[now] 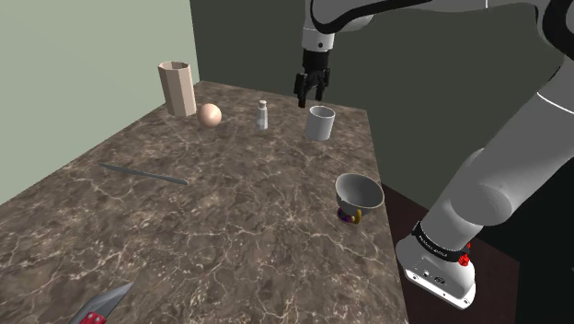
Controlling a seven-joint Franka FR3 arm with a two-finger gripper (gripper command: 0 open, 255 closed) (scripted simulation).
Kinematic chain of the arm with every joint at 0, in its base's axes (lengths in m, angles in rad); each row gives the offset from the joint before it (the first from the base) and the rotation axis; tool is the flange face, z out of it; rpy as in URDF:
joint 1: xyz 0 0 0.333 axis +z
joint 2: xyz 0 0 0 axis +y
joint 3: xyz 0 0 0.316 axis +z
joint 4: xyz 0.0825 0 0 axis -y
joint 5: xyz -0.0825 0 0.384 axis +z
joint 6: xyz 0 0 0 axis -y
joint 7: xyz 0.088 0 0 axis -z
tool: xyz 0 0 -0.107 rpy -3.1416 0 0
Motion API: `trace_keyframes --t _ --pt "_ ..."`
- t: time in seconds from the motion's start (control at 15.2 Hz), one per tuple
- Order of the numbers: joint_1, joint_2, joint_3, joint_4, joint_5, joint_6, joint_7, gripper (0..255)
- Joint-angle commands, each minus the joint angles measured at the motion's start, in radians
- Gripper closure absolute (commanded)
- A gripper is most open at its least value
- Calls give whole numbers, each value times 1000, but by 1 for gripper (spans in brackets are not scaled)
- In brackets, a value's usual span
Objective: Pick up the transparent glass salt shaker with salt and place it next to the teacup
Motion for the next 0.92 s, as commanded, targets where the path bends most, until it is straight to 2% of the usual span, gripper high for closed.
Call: trace_keyframes --t 0.0,0.46,0.86 --pt "-1 72 -2 67 7 16 -10 0" --pt "4 329 4 342 32 36 -24 0" --pt "10 569 13 654 47 -4 -31 0"
